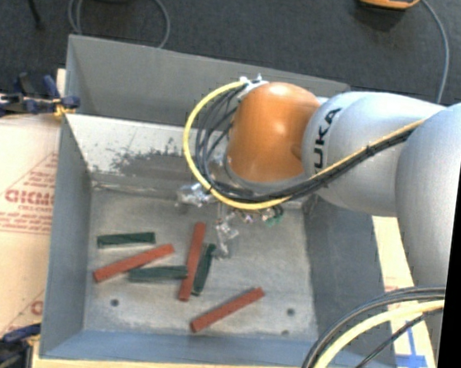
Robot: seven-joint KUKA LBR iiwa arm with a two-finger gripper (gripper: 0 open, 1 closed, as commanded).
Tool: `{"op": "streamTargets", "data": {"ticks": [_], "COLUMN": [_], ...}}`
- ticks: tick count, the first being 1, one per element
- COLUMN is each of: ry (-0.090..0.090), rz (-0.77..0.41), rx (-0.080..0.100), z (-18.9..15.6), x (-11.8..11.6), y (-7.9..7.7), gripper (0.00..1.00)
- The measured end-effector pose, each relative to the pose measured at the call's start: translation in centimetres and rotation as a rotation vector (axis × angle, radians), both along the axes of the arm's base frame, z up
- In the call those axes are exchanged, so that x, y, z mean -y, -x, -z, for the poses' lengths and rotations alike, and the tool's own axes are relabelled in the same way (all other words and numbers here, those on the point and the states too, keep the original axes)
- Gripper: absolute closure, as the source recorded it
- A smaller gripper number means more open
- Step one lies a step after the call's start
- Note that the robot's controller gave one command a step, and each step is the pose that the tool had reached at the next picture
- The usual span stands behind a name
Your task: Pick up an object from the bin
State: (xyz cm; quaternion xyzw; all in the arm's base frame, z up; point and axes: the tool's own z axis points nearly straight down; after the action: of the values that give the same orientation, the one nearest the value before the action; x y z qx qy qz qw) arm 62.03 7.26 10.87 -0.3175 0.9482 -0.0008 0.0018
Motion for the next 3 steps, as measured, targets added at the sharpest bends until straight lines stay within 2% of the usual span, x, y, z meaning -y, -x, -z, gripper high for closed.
{"op": "streamTargets", "data": {"ticks": [1, 2, 3], "ry": [0.001, -0.001, -0.001], "rz": [-0.332, -0.382, -0.382], "rx": [0.005, 0.005, 0.005], "z": [3.63, 3.61, 3.61], "x": [0.07, -0.21, -0.21], "y": [1.65, 1.06, 1.06], "gripper": [0.0, 1.0, 1.0]}}
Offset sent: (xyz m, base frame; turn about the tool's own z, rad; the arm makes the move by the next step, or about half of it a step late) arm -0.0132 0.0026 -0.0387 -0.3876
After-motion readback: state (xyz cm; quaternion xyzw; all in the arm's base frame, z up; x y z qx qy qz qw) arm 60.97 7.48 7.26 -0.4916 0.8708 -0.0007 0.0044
